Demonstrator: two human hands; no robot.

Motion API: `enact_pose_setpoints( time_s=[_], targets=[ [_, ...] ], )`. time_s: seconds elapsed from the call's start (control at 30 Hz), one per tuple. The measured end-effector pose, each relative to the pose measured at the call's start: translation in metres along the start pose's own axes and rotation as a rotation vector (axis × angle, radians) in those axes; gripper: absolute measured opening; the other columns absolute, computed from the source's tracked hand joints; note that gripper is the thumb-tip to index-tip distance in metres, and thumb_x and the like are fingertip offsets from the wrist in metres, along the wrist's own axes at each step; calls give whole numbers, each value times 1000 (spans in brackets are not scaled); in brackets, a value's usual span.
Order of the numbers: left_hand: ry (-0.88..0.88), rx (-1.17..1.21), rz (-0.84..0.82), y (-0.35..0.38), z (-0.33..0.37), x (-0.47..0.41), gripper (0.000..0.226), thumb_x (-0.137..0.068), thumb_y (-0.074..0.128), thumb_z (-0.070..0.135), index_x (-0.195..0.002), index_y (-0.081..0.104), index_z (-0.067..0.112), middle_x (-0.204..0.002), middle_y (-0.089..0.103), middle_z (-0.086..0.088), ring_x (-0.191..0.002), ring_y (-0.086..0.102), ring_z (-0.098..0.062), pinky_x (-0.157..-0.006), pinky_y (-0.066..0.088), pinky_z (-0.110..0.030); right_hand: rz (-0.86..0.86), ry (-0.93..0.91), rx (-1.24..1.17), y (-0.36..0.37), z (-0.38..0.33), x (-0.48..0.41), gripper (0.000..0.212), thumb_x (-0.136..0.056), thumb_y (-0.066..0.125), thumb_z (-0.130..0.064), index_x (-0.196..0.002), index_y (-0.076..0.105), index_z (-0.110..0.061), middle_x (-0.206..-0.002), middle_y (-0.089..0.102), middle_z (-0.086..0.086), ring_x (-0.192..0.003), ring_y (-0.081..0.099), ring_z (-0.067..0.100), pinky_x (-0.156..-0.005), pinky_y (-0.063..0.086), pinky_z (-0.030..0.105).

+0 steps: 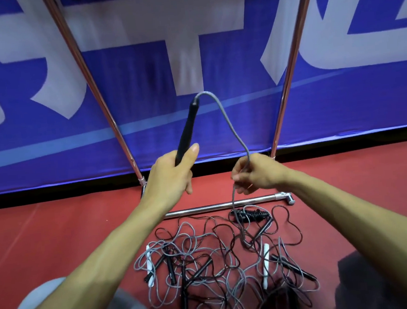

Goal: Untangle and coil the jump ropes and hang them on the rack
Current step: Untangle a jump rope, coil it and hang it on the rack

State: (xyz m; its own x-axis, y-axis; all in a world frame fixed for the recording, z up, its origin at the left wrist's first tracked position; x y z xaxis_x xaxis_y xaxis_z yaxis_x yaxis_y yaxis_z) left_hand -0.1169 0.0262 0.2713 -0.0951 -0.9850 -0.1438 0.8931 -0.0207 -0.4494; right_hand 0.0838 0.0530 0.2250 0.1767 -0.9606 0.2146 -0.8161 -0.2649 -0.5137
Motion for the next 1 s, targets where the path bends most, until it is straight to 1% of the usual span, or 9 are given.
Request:
enact_pose_setpoints(
  time_s=[0.1,0.17,0.3,0.47,0.53,0.63,0.73,0.83,1.0],
  targets=[
    [-126,-63,-4,0,-13,1,37,-100,45,40,-77,63,17,-72,64,-4,-61,59,-16,-69,47,-32,71,-2,-312,-16,-13,11,19,-96,51,0,-78,53,-6,-72,63,19,-57,66,22,-61,59,36],
    [-205,118,-33,2,-15,3,21,-102,46,24,-90,62,15,-85,65,-9,-56,59,-14,-60,47,-26,90,-13,-461,-26,-22,17,18,-97,50,-2,-80,52,-6,-74,63,20,-57,67,24,-59,60,34],
    [-195,226,-50,16,-10,8,7,-93,59,7,-95,65,8,-57,48,-1,-36,31,-12,-41,27,-22,135,-45,-781,-43,-36,25,15,-96,50,-2,-82,53,-3,-75,62,17,-58,69,21,-55,58,28],
    [-207,224,-229,42,-2,14,32,-78,79,26,-108,67,26,-43,31,7,-37,21,-10,-42,16,-21,191,-50,-1209,-50,-47,24,17,-95,47,4,-81,56,4,-60,66,13,-56,70,18,-54,57,23],
    [-172,186,-284,48,-1,13,23,-80,78,28,-101,73,23,-46,31,4,-40,22,-12,-43,18,-23,188,-16,-1321,-48,-49,22,17,-94,45,8,-81,57,5,-59,66,15,-55,70,21,-52,56,24],
    [-129,100,-247,53,-4,12,10,-86,73,25,-87,76,15,-44,40,13,-37,31,-4,-43,25,-16,191,2,-1373,-45,-49,19,13,-93,49,9,-84,58,7,-61,67,18,-56,70,25,-53,58,27],
    [-110,103,-126,51,-8,8,7,-86,73,24,-88,71,18,-51,53,15,-37,40,1,-47,31,-18,209,37,-1360,-42,-46,16,9,-92,52,7,-86,58,8,-62,68,19,-57,70,24,-51,56,26],
    [-122,54,-35,46,-14,5,31,-80,78,33,-104,59,25,-65,57,5,-46,45,-1,-53,38,-21,189,56,-1357,-37,-46,17,8,-92,54,5,-87,59,8,-64,68,18,-60,71,22,-53,57,26],
    [-109,66,-177,51,-14,5,33,-82,77,33,-112,67,25,-51,54,5,-39,40,-7,-44,35,-20,160,68,-1355,-31,-48,22,10,-92,53,5,-85,59,8,-64,68,18,-61,71,22,-52,57,26]
  ],
)
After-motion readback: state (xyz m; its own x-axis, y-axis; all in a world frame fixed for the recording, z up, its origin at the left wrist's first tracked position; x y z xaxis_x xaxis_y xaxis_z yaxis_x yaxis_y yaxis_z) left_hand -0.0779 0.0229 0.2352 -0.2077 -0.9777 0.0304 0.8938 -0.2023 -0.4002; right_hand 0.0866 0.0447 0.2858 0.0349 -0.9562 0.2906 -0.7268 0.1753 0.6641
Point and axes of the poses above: each hand's wrist, its own x-axis away from the middle knuckle, its own y-axis out of the palm, z = x × y, the point moved 3 cm from there along -x, towards the middle knuckle
